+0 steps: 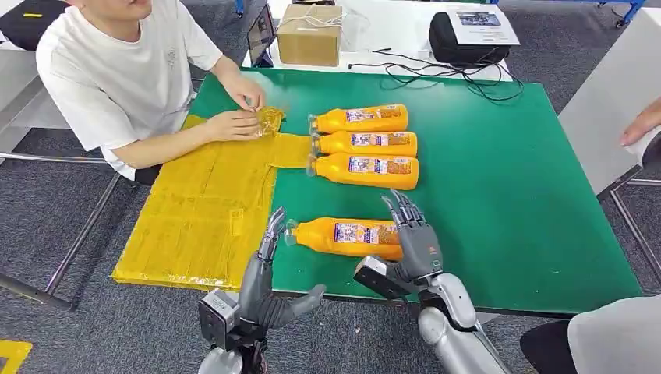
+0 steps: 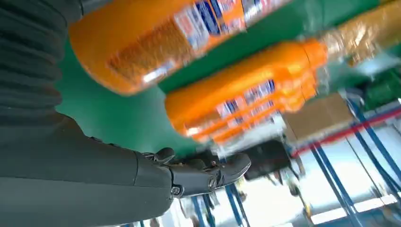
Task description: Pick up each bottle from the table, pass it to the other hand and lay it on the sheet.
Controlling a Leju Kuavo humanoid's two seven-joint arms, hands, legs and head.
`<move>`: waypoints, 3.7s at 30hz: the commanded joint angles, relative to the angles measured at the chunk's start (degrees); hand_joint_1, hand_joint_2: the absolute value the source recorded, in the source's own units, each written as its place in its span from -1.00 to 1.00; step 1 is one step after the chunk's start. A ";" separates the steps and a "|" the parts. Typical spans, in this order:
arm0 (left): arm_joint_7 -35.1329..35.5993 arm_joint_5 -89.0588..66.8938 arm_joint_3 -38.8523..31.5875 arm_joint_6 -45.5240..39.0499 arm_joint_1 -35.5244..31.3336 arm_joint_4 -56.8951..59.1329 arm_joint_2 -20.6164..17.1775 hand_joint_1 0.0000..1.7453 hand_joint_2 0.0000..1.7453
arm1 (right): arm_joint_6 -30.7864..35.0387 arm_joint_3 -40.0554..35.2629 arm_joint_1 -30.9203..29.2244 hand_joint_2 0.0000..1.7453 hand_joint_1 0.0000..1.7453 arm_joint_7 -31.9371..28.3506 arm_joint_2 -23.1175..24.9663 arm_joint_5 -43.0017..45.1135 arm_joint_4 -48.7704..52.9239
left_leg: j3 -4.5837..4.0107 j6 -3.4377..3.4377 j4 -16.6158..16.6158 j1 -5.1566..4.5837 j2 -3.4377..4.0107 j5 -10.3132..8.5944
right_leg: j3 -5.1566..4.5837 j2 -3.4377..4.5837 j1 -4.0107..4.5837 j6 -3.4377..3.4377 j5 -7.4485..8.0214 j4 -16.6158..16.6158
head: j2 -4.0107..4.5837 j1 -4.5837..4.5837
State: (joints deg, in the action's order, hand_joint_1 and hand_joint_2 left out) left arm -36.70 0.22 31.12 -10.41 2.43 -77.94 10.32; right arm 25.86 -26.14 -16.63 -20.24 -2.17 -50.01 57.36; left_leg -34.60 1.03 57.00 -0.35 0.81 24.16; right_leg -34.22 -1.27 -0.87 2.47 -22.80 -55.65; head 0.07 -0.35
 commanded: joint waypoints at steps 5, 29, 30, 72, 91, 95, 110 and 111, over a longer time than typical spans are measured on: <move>0.16 0.01 1.89 1.15 -3.13 3.88 -0.46 -1.00 1.00 | -3.48 -2.86 -6.53 1.00 -1.00 -0.51 3.59 1.78 -13.32 | 0.22 -0.08 -0.02 0.06 0.05 0.07 | 0.20 0.17 0.05 -0.09 -0.04 0.03 | 0.00 0.00; 3.21 -3.95 -1.37 0.86 -1.31 2.22 -0.13 -1.00 1.00 | -7.39 -6.90 -18.47 1.00 -1.00 29.02 8.42 -16.45 -30.28 | 0.31 -0.04 0.03 0.05 0.22 0.07 | 0.22 0.38 0.04 -0.10 0.00 -0.03 | 0.00 0.00; 3.22 -4.41 -1.56 1.04 -0.80 1.73 -0.23 -1.00 1.00 | -7.05 -7.14 -18.73 1.00 -1.00 30.09 9.03 -17.68 -29.84 | 0.23 -0.01 -0.01 0.03 0.12 0.00 | 0.19 0.23 0.02 -0.06 0.03 -0.01 | 0.00 0.00; -2.13 3.98 -0.08 2.92 3.21 3.64 -2.41 -1.00 1.00 | -32.99 20.42 6.25 1.00 1.00 -8.84 11.01 33.30 -19.91 | 2.22 -0.13 -0.11 0.16 0.15 0.95 | 1.49 0.14 0.18 -0.33 -0.73 0.15 | 0.00 0.00; 5.94 18.84 -1.75 4.81 3.45 0.22 -1.60 -1.00 1.00 | -29.52 1.29 14.03 1.00 1.00 -4.38 10.62 36.00 3.33 | 1.70 -0.11 -0.01 0.14 0.40 0.99 | 1.51 0.34 0.12 -0.27 -0.76 0.02 | 0.00 0.00; 5.96 18.78 -1.71 4.72 3.35 0.36 -1.54 -1.00 1.00 | -29.37 1.10 13.80 1.00 1.00 -4.40 10.33 36.05 2.94 | 1.55 -0.11 -0.05 0.12 0.43 0.97 | 1.33 0.35 0.10 -0.26 -0.76 0.03 | 0.00 0.00; 6.85 17.17 -1.01 6.39 -1.33 2.56 0.13 -1.00 1.00 | -21.82 -13.01 9.01 1.00 1.00 -7.51 8.79 24.26 0.19 | 1.31 -0.11 -0.04 0.12 0.25 0.94 | 1.17 0.32 0.11 -0.28 -0.74 0.04 | 0.00 -0.02; 7.31 17.34 -1.18 6.38 -1.47 3.17 0.27 -1.00 1.00 | -20.69 -13.40 9.06 1.00 1.00 -7.75 8.65 23.58 0.72 | 1.33 -0.13 -0.03 0.15 0.20 0.95 | 1.22 0.30 0.14 -0.30 -0.75 0.07 | 0.00 0.00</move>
State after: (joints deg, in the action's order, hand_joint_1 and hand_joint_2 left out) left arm -30.71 17.99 29.07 -4.68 4.15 -78.71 10.60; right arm 1.72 -31.49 -3.72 -26.75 9.25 -25.00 59.85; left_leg -33.42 1.01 56.98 -0.28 1.11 25.06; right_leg -33.18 -1.06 -0.81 2.27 -23.51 -55.63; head 0.07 -0.35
